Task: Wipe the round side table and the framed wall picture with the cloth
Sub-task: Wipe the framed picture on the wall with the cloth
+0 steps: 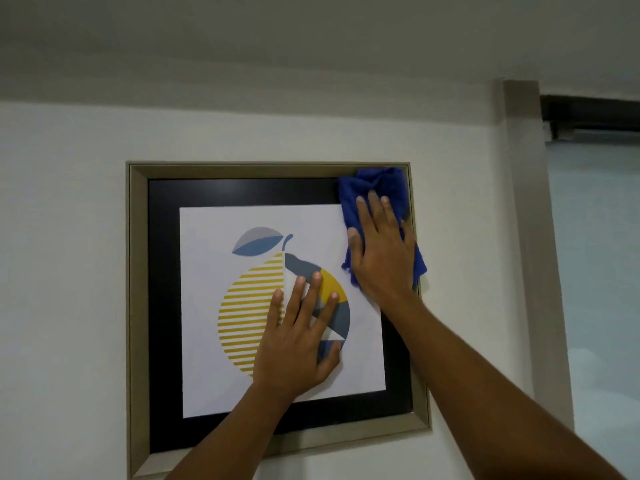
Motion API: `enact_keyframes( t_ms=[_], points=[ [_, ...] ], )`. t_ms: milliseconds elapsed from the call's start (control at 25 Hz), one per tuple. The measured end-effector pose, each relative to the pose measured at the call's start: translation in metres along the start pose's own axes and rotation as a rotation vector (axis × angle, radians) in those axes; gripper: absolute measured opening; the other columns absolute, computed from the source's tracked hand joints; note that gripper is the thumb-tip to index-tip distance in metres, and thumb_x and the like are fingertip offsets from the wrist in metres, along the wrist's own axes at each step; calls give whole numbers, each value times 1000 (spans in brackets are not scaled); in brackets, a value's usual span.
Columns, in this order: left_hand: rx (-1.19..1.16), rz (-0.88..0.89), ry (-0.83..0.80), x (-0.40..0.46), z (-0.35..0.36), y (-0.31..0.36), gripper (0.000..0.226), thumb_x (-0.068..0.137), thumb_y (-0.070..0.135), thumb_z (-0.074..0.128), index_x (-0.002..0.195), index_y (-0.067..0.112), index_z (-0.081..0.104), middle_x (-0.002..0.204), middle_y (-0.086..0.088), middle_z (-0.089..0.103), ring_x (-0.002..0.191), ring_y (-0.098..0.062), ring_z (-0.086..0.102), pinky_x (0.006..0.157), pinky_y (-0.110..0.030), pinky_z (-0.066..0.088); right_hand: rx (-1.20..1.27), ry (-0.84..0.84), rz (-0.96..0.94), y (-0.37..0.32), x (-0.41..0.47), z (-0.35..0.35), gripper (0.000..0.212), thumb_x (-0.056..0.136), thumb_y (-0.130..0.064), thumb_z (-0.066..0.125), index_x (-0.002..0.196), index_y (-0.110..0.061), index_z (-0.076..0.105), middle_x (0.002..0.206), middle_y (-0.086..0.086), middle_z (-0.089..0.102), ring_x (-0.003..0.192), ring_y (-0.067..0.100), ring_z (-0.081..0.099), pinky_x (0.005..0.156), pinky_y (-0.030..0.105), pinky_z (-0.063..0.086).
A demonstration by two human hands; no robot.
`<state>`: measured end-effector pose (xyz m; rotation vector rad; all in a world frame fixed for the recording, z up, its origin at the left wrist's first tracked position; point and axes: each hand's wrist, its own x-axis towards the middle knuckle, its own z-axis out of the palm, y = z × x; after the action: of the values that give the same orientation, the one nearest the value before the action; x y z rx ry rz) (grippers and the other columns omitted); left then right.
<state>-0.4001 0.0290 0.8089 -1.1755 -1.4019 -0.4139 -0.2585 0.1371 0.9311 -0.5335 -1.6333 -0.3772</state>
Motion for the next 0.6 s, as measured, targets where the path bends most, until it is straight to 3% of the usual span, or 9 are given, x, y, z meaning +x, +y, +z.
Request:
enact_keyframes(
  t_ms=[160, 320, 480, 600],
  points=[
    [-4, 6, 18, 0, 1, -2, 79, 93, 61, 44, 158, 21, 23, 168, -14, 13, 155, -35, 10, 122, -59, 15, -49, 34, 27, 23, -1, -8, 54, 103, -38, 36, 152, -17, 33, 159, 5, 32, 148, 22, 24, 113, 47, 23],
    [-13, 10, 18, 2, 2, -2, 78, 94, 61, 39, 159, 20, 21, 168, -15, 13, 155, -35, 8, 122, -60, 16, 62, 115, 100, 22, -88, 6, 52, 101, -32, 42, 148, -11, 40, 156, 9, 38, 147, 22, 28, 113, 39, 23],
    [-2, -2, 8, 4, 3, 0, 80, 93, 62, 41, 159, 20, 20, 168, -15, 11, 155, -36, 6, 122, -60, 14, 286, 167, 339, -7, -195, 32, 53, 98, -30, 42, 145, -6, 40, 152, 12, 42, 144, 25, 32, 109, 49, 36],
    [1, -9, 9, 4, 3, 2, 79, 94, 62, 39, 159, 21, 21, 168, -14, 12, 155, -35, 7, 123, -59, 13, 348, 99, 458, -37, -206, 38, 59, 98, -36, 36, 150, -8, 32, 157, 10, 35, 148, 21, 21, 110, 48, 29]
  ],
)
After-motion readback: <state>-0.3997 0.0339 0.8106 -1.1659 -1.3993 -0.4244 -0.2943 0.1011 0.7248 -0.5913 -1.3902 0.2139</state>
